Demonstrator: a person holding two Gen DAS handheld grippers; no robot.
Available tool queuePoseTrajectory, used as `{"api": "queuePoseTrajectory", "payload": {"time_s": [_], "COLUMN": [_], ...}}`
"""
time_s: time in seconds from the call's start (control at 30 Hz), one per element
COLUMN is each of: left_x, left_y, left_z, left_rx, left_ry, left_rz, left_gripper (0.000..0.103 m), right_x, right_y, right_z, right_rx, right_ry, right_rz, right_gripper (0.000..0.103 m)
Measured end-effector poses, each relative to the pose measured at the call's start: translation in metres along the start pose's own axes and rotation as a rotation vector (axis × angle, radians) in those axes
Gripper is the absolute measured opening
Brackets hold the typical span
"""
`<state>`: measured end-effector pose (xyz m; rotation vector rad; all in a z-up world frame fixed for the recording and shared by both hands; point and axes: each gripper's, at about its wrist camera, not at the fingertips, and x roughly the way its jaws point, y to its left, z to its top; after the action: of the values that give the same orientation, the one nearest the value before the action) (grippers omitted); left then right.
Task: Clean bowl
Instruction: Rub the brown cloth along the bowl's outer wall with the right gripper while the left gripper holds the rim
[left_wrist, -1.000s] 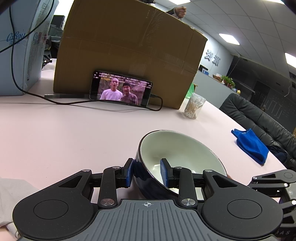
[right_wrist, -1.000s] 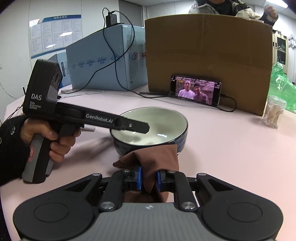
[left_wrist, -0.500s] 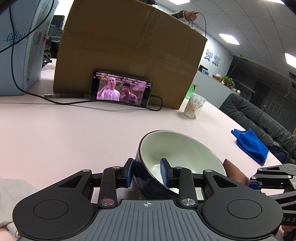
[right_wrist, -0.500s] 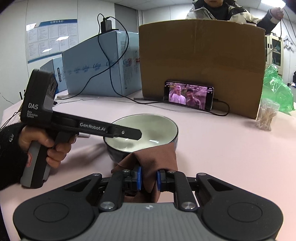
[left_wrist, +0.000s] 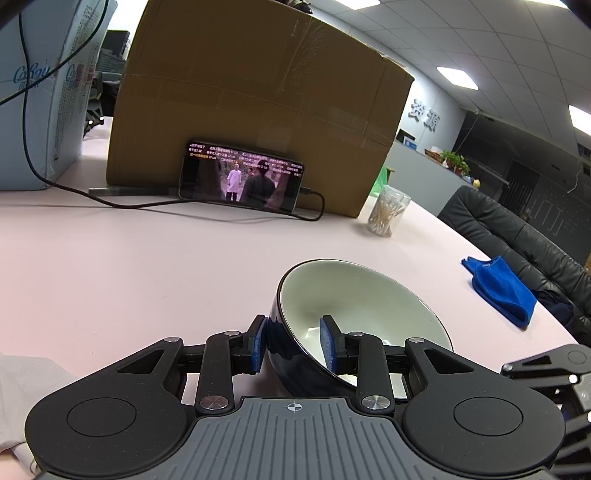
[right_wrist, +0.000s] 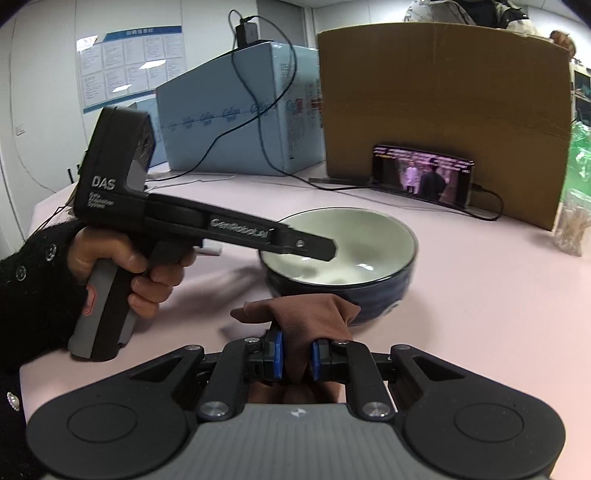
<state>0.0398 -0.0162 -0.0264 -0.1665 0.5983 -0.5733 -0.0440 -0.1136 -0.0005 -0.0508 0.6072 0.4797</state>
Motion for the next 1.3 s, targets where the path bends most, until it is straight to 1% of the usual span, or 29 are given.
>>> {"api": "queuePoseTrajectory", "payload": {"time_s": [0.07, 0.13, 0.17, 0.4, 0.6, 0.7, 0.83, 1.03, 1.1, 1.3], "left_x": [0.000, 0.000, 0.000, 0.000, 0.001, 0.001, 0.000, 0.001, 0.001, 0.002], "left_y": [0.002, 0.003, 0.003, 0.004, 0.004, 0.004, 0.002, 0.002, 0.002, 0.004], "left_z": [0.000, 0.000, 0.000, 0.000, 0.000, 0.000, 0.000, 0.001, 0.001, 0.001], "left_rx": [0.000, 0.001, 0.000, -0.001, 0.000, 0.000, -0.001, 0.000, -0.001, -0.002], "left_ry": [0.000, 0.000, 0.000, 0.001, 0.000, 0.000, 0.000, 0.000, 0.000, 0.001], "left_rz": [0.000, 0.001, 0.001, 0.002, 0.001, 0.001, 0.001, 0.001, 0.000, 0.000], "left_gripper": [0.029, 0.029, 0.029, 0.029, 0.029, 0.029, 0.030, 0.030, 0.030, 0.030], "right_x": [-0.002, -0.007, -0.008, -0.003, 0.006, 0.009, 0.004, -0.007, -0.007, 0.003], "right_y": [-0.004, -0.010, -0.012, -0.007, 0.003, 0.007, 0.004, -0.011, -0.013, -0.003], "right_z": [0.001, 0.003, 0.004, 0.003, 0.000, 0.001, 0.001, 0.005, 0.006, 0.002], "right_rx": [0.005, 0.020, 0.023, 0.008, -0.002, -0.010, -0.004, 0.017, 0.015, 0.001], "right_ry": [-0.009, -0.031, -0.036, -0.023, 0.009, 0.013, 0.004, -0.034, -0.035, -0.005], "right_rz": [-0.026, -0.070, -0.074, -0.050, 0.022, 0.042, 0.029, -0.075, -0.077, -0.033], "right_gripper": [0.017, 0.018, 0.018, 0.019, 0.019, 0.018, 0.016, 0.017, 0.017, 0.019]}}
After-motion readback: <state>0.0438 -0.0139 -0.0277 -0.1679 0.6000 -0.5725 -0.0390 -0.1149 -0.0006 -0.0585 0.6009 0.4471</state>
